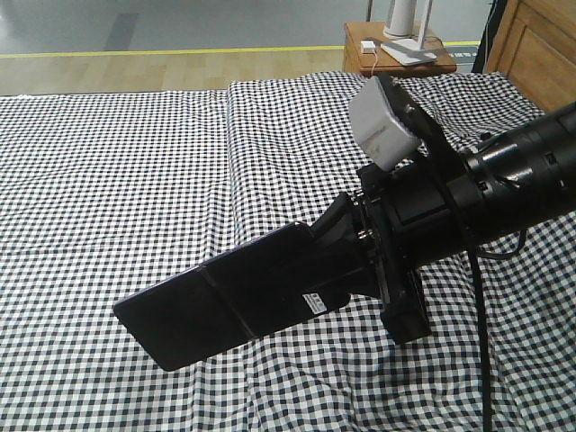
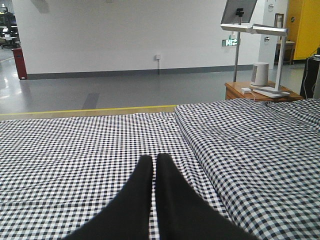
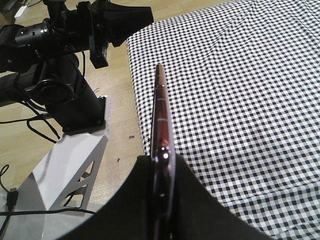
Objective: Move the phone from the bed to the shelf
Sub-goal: 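Lift the phone off the sheet with the right gripper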
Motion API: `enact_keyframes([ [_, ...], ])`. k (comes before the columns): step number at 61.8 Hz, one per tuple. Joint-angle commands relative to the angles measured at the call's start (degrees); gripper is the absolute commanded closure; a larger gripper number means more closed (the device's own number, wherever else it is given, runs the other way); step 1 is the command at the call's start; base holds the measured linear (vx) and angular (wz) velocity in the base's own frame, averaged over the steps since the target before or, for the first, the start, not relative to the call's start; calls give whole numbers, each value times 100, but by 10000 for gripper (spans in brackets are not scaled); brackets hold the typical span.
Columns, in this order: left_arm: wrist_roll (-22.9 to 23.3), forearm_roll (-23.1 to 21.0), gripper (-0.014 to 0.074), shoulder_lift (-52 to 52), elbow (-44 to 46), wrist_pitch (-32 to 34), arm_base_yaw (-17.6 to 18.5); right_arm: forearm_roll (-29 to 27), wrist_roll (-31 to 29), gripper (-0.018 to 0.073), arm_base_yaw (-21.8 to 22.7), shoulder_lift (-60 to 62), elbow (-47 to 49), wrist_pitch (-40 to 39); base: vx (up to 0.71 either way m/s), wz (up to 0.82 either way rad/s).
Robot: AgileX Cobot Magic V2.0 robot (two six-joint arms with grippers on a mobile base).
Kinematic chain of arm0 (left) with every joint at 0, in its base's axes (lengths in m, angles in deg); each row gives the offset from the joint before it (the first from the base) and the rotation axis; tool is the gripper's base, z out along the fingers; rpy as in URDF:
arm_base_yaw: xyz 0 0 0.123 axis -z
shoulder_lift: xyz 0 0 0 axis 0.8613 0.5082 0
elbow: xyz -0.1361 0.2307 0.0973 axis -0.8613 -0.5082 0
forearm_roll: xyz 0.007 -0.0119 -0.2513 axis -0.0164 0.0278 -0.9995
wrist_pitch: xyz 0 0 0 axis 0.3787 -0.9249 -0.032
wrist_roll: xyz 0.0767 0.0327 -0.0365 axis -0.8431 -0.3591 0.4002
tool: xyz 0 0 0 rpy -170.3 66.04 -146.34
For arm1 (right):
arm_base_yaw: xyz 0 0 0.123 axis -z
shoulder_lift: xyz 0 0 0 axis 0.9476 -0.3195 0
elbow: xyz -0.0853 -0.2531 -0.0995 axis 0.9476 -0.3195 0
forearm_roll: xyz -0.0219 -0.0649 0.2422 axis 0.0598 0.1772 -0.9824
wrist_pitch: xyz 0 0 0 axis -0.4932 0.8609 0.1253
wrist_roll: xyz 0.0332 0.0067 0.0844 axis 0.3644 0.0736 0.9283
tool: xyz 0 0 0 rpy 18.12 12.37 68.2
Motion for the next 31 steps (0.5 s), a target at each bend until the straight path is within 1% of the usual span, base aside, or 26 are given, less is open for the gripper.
enact_keyframes([
  [1,50,-56,595,-42,143,412,-19,-507,6,561,0,203,133,369,0,0],
  [31,50,-56,595,-42,143,412,-19,-502,6,561,0,203,133,369,0,1],
])
